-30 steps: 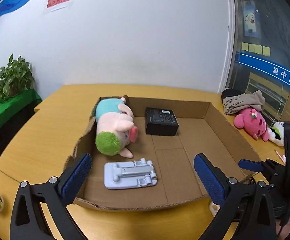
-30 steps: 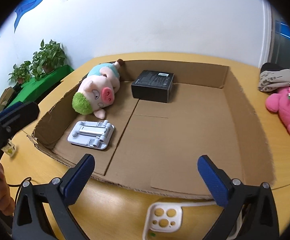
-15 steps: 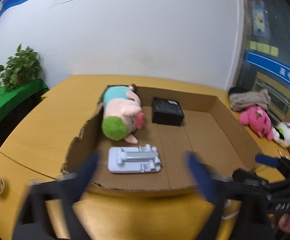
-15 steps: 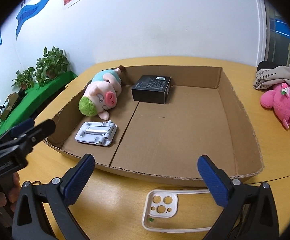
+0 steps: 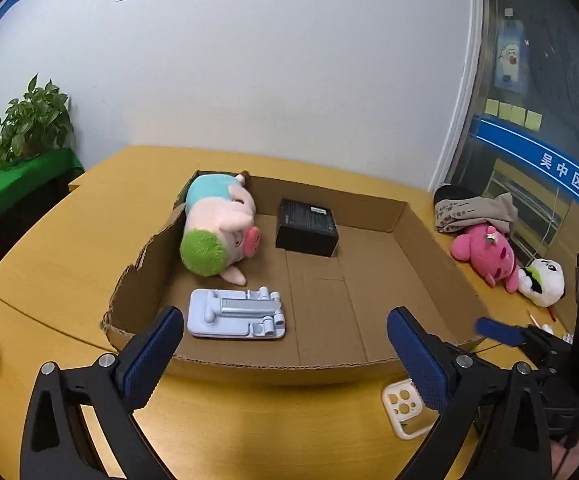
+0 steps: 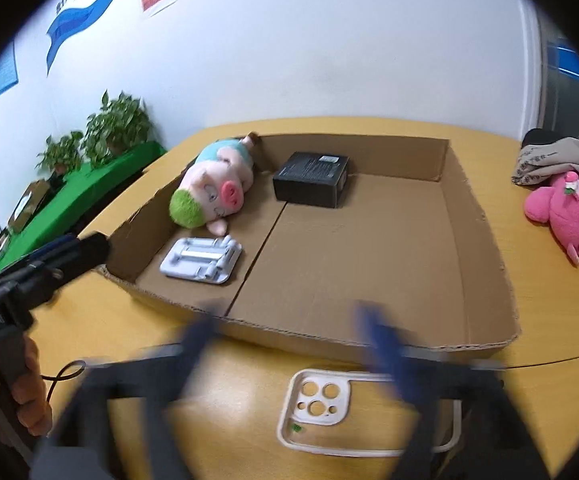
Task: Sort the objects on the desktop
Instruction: 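Move the left gripper toward the white-rimmed clear phone case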
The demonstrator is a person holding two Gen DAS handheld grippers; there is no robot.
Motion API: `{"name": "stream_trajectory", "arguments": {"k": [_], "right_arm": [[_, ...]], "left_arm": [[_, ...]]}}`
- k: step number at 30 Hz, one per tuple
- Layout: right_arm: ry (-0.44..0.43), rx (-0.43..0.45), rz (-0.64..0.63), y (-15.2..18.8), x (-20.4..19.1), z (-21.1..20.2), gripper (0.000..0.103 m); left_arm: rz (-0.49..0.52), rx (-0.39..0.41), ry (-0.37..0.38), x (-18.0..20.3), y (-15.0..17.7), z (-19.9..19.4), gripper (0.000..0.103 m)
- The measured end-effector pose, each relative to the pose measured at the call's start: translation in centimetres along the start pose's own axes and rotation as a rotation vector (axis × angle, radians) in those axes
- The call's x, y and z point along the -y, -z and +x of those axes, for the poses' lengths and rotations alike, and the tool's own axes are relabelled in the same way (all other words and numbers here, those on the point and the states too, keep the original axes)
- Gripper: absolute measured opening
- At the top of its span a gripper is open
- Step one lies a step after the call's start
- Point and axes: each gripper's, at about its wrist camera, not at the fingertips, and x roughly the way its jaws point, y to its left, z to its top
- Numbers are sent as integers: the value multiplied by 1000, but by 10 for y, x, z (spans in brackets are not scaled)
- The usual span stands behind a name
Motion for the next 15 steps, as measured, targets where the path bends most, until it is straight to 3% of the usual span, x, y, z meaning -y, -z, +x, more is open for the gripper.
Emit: {"name": "stream_trajectory", "arguments": {"k": [7, 11, 15], "right_arm": [[3, 9, 39, 8, 20, -6, 98], [-50, 22, 76, 14, 36, -13, 102], [2, -3, 94, 24, 60, -19, 102]], "left_arm": [[-9, -27, 15, 12, 7, 7, 103], [30, -56, 48, 31, 16, 16, 103], [23, -127, 112, 47, 29, 32, 103]]}}
